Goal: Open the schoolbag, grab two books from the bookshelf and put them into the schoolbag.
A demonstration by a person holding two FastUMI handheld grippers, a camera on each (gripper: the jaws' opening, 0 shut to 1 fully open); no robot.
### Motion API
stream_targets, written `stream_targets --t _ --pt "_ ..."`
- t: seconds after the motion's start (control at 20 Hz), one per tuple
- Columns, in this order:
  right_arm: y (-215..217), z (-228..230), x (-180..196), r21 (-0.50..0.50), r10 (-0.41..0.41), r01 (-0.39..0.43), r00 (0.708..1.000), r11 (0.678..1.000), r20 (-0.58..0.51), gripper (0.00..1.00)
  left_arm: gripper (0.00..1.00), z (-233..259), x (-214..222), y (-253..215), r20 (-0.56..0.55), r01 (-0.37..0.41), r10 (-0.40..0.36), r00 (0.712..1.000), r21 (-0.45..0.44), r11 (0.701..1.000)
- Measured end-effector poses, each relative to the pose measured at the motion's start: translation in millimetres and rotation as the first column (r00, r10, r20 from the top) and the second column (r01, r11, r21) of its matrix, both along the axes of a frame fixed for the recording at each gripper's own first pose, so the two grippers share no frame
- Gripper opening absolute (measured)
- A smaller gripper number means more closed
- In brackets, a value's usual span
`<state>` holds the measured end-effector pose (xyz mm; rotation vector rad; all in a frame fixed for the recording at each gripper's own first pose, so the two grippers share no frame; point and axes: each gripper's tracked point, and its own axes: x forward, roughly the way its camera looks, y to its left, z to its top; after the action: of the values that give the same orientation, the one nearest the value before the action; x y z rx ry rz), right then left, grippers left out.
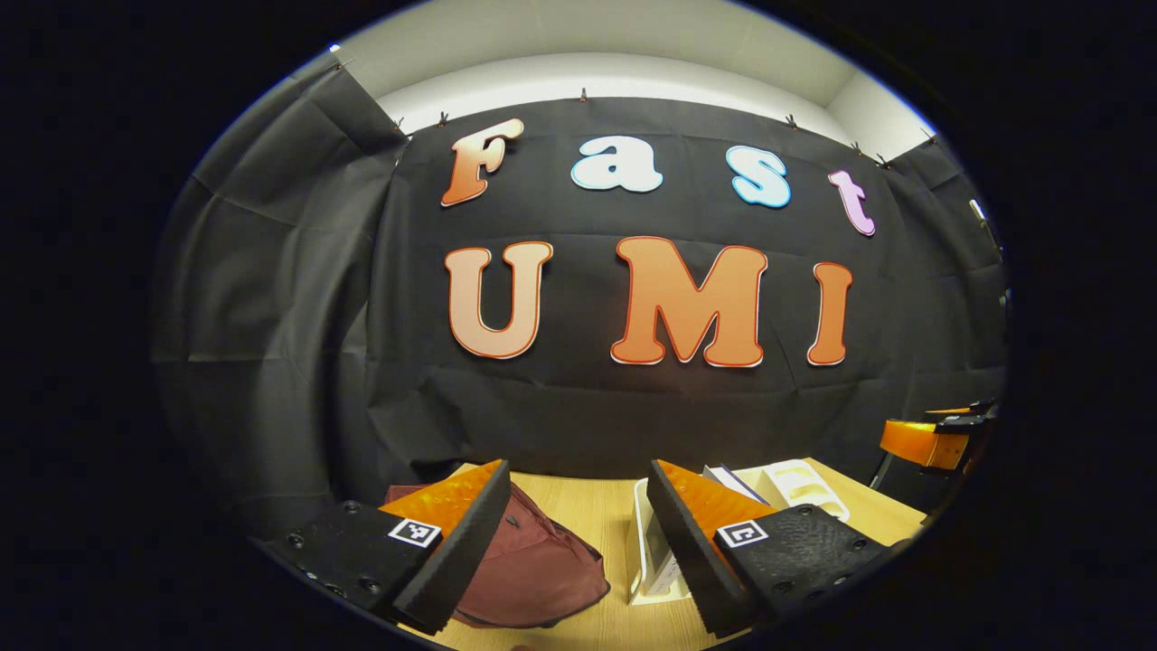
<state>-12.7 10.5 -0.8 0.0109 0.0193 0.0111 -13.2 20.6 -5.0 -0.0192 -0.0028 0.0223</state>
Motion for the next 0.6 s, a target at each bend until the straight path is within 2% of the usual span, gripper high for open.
stream_targets --t 0.05,0.1,0.15,0.25,0.6 --pt "0.0 -1.4 -1.2 -0.003 -0.001 0.001 1.000 1.000 -0.004 1.00 0.95 -2.0 -0.3 3.1 -0.006 -0.008 0.008 1.000 0.006 1.000" --pt "-2.1 -2.9 -1.1 -0.008 -0.005 0.005 1.000 1.000 -0.007 0.96 0.95 -2.0 -0.2 6.4 -0.007 -0.014 0.014 1.000 0.011 1.000" --pt "-2.9 -3.7 -1.8 -0.011 -0.006 0.006 1.000 1.000 -0.009 1.00 0.95 -1.8 -0.4 6.9 -0.005 -0.015 0.015 1.000 0.014 1.000" --pt "-3.5 -5.5 -2.5 -0.004 -0.008 0.008 1.000 1.000 -0.013 0.96 0.95 -0.2 -0.3 9.1 -0.004 -0.017 0.017 1.000 0.017 1.000" --pt "-10.5 -6.6 -2.2 0.018 -0.029 0.030 0.999 0.999 -0.018 0.96 0.95 -1.8 3.2 5.9 -0.015 -0.003 0.004 1.000 0.034 0.999"
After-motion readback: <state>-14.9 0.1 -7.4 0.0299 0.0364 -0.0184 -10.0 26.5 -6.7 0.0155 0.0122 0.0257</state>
